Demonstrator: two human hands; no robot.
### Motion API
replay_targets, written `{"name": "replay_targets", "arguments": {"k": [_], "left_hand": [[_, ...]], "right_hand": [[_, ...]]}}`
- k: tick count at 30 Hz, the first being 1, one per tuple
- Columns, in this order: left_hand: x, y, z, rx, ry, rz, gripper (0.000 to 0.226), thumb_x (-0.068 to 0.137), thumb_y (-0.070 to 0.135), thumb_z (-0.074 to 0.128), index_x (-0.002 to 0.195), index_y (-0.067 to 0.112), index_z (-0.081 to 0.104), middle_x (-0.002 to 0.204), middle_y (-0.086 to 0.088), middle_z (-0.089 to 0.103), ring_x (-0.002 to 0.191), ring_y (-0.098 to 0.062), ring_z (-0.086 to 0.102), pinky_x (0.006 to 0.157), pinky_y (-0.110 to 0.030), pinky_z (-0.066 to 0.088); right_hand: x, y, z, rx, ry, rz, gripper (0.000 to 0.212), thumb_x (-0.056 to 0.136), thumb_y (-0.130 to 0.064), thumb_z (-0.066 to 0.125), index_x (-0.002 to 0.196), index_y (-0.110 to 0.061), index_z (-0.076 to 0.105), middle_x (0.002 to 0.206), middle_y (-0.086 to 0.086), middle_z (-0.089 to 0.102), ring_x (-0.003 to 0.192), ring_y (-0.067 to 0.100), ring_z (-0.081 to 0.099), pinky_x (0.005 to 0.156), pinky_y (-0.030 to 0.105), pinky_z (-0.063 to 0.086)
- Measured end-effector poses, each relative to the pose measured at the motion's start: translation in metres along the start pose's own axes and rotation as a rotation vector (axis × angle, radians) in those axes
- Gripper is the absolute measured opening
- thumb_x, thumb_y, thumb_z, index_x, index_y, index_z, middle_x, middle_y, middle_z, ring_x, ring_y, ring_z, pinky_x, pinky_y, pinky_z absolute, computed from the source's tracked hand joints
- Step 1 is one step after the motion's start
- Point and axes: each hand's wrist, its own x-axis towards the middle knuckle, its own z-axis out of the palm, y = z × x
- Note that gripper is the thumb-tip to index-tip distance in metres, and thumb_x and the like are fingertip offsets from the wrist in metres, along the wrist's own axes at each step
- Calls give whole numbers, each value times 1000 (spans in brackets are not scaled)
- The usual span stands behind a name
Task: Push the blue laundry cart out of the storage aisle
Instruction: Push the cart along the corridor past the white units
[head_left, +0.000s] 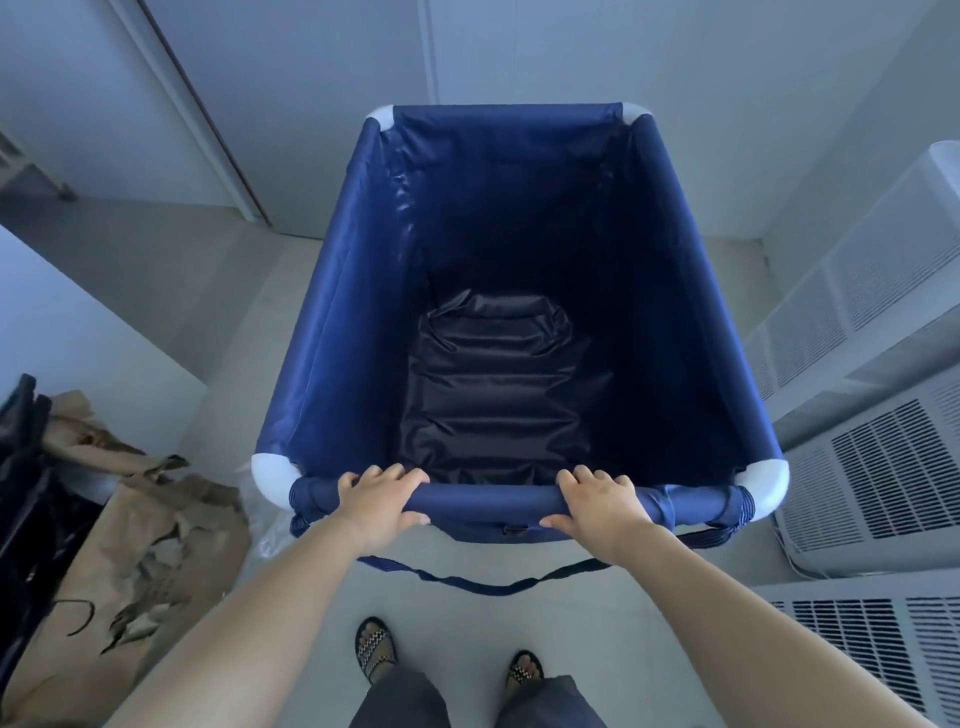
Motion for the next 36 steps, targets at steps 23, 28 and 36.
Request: {"name": "replay_targets", "arguments": {"k": [23, 28, 36], "left_hand": [[135, -70, -73, 84, 35, 295, 33, 94, 44, 45, 126, 34, 38, 123, 3, 47, 115, -24, 40, 93, -43, 26], [163, -75, -95, 128, 33, 341, 32, 95, 43, 45, 125, 34, 38, 121, 2, 47, 114, -24, 41, 95, -44, 26], [214, -69, -131, 175, 37, 368, 29, 95, 42, 45, 121, 32, 40, 116, 1, 49, 111, -24, 41, 94, -42, 26]], "right_hand": [[81, -36, -49, 82, 17, 365, 57, 91, -60, 37, 128, -18, 35, 121, 4, 45, 111, 24, 47, 97, 36, 35], [101, -38, -59, 123, 5, 418, 55, 90, -60, 37, 126, -18, 35, 120, 5, 45, 109, 25, 47, 94, 37, 35], [143, -17, -73, 177, 8, 441, 54, 90, -62, 37, 124, -20, 36, 119, 3, 46, 107, 26, 47, 90, 38, 35]]}}
